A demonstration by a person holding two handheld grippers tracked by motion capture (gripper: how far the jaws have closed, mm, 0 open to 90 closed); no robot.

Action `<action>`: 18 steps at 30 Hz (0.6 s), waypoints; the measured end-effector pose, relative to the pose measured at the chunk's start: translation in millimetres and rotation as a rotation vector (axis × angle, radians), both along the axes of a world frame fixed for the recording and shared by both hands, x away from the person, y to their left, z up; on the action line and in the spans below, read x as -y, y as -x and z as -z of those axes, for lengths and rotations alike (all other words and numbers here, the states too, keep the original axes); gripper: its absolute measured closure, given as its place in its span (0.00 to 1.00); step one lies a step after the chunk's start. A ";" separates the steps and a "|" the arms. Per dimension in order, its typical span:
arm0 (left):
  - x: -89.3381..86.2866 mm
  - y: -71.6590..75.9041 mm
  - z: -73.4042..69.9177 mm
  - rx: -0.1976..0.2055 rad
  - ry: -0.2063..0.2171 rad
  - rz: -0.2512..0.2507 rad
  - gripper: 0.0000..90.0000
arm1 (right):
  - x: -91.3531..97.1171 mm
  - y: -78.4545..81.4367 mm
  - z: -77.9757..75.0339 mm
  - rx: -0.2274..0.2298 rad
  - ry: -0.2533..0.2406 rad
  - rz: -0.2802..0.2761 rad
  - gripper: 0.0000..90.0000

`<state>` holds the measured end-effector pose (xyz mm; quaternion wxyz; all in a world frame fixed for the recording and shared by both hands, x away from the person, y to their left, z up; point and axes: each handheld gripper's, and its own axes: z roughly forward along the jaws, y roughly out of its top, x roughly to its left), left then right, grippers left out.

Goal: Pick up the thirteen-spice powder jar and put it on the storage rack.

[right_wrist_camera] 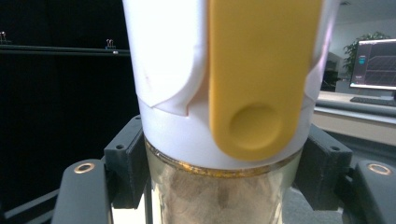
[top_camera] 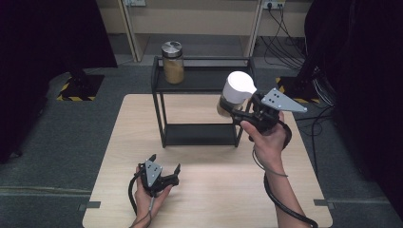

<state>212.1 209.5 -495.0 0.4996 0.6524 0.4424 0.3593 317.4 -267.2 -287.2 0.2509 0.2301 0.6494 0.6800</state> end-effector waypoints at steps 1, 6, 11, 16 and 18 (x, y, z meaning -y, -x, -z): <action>0.1 0.0 0.0 0.000 0.000 0.000 0.02 | -0.5 -0.7 -2.1 0.001 0.002 0.002 0.34; -0.1 -0.1 -0.2 -0.001 0.000 0.000 0.02 | -2.9 -5.7 -8.4 -0.003 -0.001 0.014 0.34; -0.5 -0.3 -0.4 -0.003 0.002 0.001 0.02 | -5.9 -12.5 -13.1 -0.010 -0.010 0.026 0.34; -0.3 -0.1 -0.1 -0.001 0.000 0.002 0.02 | -10.1 -21.1 -19.7 -0.010 -0.024 0.038 0.34; -0.2 0.0 -0.1 0.000 -0.001 0.002 0.02 | -13.2 -25.1 -24.2 -0.010 -0.024 0.050 0.34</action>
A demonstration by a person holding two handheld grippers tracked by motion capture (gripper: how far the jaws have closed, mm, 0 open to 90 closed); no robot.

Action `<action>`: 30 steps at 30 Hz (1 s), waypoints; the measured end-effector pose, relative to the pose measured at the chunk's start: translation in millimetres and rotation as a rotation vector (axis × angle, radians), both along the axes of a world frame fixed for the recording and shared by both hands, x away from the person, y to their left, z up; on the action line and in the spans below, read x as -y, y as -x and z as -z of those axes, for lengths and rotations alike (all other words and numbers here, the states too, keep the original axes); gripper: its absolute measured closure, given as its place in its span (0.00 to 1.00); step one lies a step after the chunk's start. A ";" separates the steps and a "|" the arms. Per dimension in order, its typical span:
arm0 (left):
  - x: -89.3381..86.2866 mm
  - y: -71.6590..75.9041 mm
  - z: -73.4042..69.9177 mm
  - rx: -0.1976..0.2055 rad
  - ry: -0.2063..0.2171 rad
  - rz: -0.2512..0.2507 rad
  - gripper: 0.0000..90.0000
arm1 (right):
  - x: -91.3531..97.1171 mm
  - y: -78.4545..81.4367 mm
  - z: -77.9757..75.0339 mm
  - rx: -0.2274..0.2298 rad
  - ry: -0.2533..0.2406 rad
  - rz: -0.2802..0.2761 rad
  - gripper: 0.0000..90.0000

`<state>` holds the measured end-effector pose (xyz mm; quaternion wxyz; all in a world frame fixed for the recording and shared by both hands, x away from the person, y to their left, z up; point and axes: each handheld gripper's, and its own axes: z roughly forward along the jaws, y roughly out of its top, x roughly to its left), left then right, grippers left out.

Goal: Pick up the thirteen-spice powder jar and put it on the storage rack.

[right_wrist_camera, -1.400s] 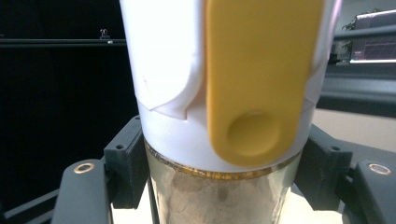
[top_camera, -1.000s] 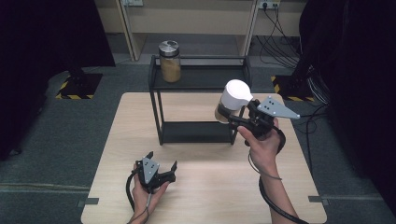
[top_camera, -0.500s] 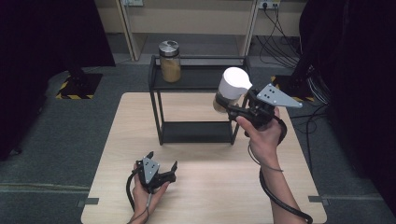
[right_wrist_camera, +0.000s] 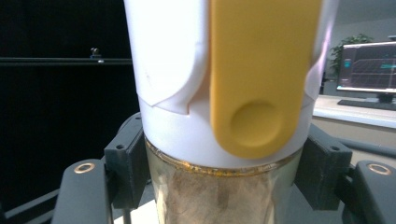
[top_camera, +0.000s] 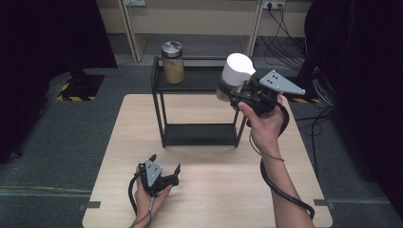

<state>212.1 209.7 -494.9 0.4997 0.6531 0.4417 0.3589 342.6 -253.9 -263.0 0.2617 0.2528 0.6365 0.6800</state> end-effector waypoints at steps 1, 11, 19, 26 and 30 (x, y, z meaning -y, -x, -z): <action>-0.1 -0.1 -0.1 -0.001 0.000 0.000 0.02 | -2.0 -2.0 -2.7 -0.001 0.002 0.008 0.34; -0.8 -0.7 -0.5 -0.004 0.002 0.003 0.02 | -25.7 -21.1 -23.9 -0.027 0.064 0.112 0.34; -0.6 -0.9 -0.8 -0.005 -0.002 0.005 0.02 | -31.8 -35.6 -25.7 -0.075 0.081 0.145 0.34; -0.6 -1.1 -1.1 -0.007 -0.002 0.005 0.02 | -34.5 -40.5 -29.2 -0.079 0.102 0.142 0.34; -0.6 -0.7 -1.1 -0.005 -0.006 0.005 0.02 | -34.7 -45.2 -28.7 -0.094 0.089 0.139 0.34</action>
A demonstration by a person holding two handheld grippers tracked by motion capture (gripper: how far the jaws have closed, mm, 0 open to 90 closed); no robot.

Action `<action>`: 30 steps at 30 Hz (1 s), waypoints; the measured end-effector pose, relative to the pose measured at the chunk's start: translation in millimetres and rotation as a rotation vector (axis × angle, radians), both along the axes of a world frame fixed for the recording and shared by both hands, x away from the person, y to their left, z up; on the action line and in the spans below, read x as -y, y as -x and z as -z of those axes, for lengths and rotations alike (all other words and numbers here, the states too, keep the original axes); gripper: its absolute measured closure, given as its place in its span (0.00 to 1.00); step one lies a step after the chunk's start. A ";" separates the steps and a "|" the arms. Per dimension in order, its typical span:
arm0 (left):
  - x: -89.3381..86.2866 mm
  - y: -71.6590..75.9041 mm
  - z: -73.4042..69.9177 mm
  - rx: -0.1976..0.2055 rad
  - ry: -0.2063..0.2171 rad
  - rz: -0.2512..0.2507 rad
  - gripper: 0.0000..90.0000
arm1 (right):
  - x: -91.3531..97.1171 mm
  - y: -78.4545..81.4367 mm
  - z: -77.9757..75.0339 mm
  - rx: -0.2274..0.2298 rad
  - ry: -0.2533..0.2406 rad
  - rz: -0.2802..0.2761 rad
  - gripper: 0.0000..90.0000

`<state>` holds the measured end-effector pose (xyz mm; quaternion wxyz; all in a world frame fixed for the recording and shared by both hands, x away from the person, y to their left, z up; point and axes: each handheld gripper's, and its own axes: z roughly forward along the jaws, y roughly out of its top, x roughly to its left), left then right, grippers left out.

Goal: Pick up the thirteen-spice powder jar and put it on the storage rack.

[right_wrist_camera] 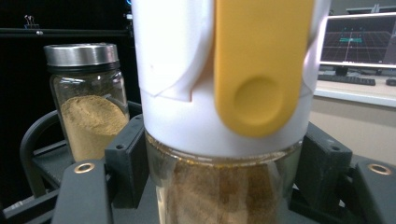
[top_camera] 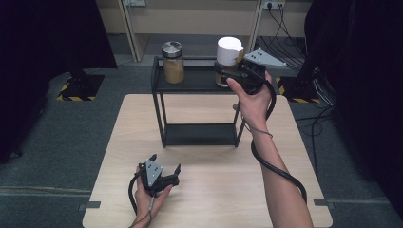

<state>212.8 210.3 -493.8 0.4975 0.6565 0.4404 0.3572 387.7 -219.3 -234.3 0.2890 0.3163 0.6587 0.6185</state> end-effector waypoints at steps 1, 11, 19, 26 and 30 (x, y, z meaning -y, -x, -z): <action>-0.1 -0.1 -0.1 -0.001 0.000 0.001 0.02 | -0.8 -0.3 0.3 0.000 -0.002 0.002 0.34; 0.5 -0.4 -0.1 -0.002 0.002 -0.002 0.02 | -6.4 -2.7 6.9 0.016 -0.021 0.014 0.34; 0.3 -0.3 0.0 -0.001 0.002 -0.001 0.02 | -7.2 -2.0 8.8 0.020 -0.023 0.014 0.33; -0.1 -0.5 0.0 -0.002 0.005 -0.001 0.02 | -7.3 -1.9 7.9 0.018 -0.022 0.014 0.33; 0.0 -0.4 0.0 -0.002 0.004 -0.001 0.02 | -7.0 -2.0 7.8 0.018 -0.022 0.012 0.33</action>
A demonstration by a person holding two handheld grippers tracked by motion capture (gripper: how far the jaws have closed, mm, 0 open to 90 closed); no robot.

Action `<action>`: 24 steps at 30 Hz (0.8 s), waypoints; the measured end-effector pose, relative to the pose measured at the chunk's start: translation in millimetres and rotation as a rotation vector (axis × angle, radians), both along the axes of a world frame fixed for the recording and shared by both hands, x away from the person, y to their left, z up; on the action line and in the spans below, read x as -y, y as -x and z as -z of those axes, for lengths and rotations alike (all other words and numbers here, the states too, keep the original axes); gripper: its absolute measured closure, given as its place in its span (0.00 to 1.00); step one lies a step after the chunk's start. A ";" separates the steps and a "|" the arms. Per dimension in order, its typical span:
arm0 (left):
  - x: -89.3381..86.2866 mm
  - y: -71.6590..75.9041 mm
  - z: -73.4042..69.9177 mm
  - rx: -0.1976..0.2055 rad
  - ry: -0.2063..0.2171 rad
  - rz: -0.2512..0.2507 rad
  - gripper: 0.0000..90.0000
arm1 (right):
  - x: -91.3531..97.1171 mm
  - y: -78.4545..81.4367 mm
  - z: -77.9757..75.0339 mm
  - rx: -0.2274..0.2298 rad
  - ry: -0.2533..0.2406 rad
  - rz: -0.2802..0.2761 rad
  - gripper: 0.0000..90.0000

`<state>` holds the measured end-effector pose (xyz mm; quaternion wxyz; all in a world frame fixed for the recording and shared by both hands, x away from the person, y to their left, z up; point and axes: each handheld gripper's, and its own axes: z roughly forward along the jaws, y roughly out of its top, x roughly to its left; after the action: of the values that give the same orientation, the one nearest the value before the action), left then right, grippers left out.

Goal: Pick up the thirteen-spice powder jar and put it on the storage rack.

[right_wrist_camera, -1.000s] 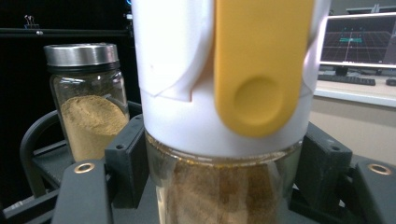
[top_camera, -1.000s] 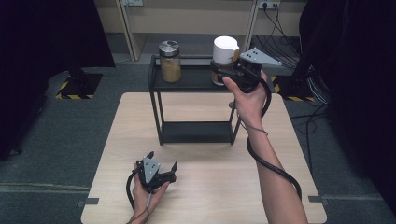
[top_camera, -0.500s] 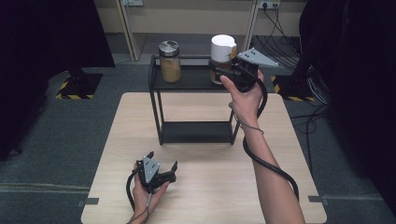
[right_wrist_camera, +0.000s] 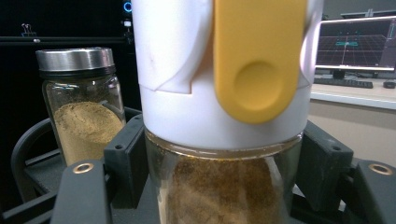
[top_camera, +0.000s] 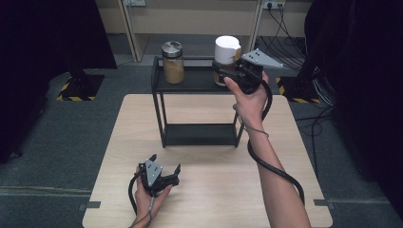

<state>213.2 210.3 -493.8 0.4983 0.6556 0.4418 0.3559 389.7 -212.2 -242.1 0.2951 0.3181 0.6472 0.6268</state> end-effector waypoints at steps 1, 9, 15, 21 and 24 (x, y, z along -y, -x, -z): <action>0.0 0.0 0.0 0.000 0.000 0.000 0.02 | 0.2 -0.1 0.0 0.000 0.000 -0.001 0.33; -0.3 -0.5 -0.8 -0.004 -0.003 0.001 0.02 | 3.0 -1.3 -5.3 -0.015 -0.004 -0.022 0.20; -0.1 -0.4 -0.3 -0.003 0.001 0.000 0.02 | -1.4 6.2 -7.6 -0.002 -0.005 0.016 0.03; 0.2 -0.9 -1.0 -0.007 -0.001 -0.001 0.02 | 3.5 10.4 -10.2 0.010 0.009 0.007 0.03; -0.1 -0.8 -0.8 -0.006 0.001 -0.001 0.02 | 7.6 12.6 -9.1 0.017 0.007 -0.003 0.03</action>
<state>213.9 210.5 -493.0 0.4972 0.6564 0.4437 0.3538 377.1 -219.8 -233.0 0.3006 0.3107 0.6473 0.6277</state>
